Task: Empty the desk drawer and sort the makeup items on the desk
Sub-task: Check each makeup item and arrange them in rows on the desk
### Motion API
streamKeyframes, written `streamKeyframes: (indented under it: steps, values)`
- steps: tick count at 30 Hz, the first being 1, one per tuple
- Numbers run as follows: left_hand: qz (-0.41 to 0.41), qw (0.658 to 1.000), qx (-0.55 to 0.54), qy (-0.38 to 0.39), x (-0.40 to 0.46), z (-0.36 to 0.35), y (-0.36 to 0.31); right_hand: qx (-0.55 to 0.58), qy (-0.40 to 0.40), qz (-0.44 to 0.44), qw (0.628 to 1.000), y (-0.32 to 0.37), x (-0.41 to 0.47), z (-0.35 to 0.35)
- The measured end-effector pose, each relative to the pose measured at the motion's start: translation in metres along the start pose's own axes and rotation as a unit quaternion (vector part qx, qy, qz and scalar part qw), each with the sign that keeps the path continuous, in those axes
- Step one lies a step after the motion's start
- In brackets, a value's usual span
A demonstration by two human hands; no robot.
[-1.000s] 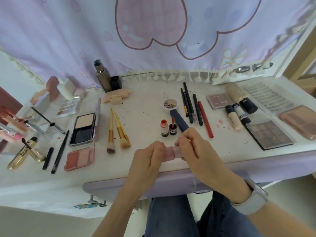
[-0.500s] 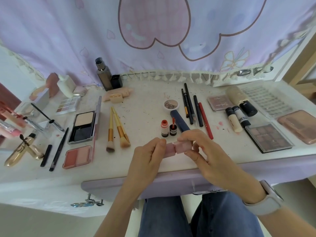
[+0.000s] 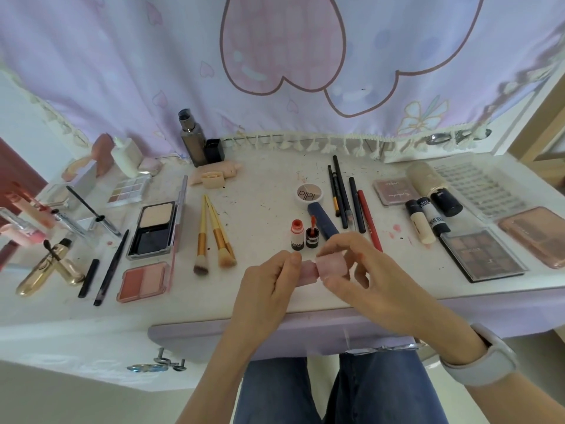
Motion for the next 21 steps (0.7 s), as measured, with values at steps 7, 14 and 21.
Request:
streamKeyframes:
  steps: [7, 14, 21]
  values:
    - [0.010, 1.000, 0.007, -0.003, 0.001, -0.001, 0.002, -0.033, 0.024, 0.018, 0.999, 0.001, 0.000, 0.000]
    - [0.016, 1.000, -0.001, -0.009, 0.002, 0.001, 0.003, -0.075, 0.047, 0.015, 0.996, 0.004, 0.007, 0.001]
    - [0.023, 1.000, 0.009, -0.005, 0.004, -0.001, 0.004, -0.139, 0.006, 0.100, 0.985, 0.004, 0.005, 0.009]
Point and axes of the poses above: each hand's wrist, its own x-axis towards the middle knuckle, its own z-axis out of the back of the hand, y = z × x, the point moved 8 cm from there along x, towards the middle knuckle, and after that the axes turned 9 degrees about z, right-handed, at the moved point
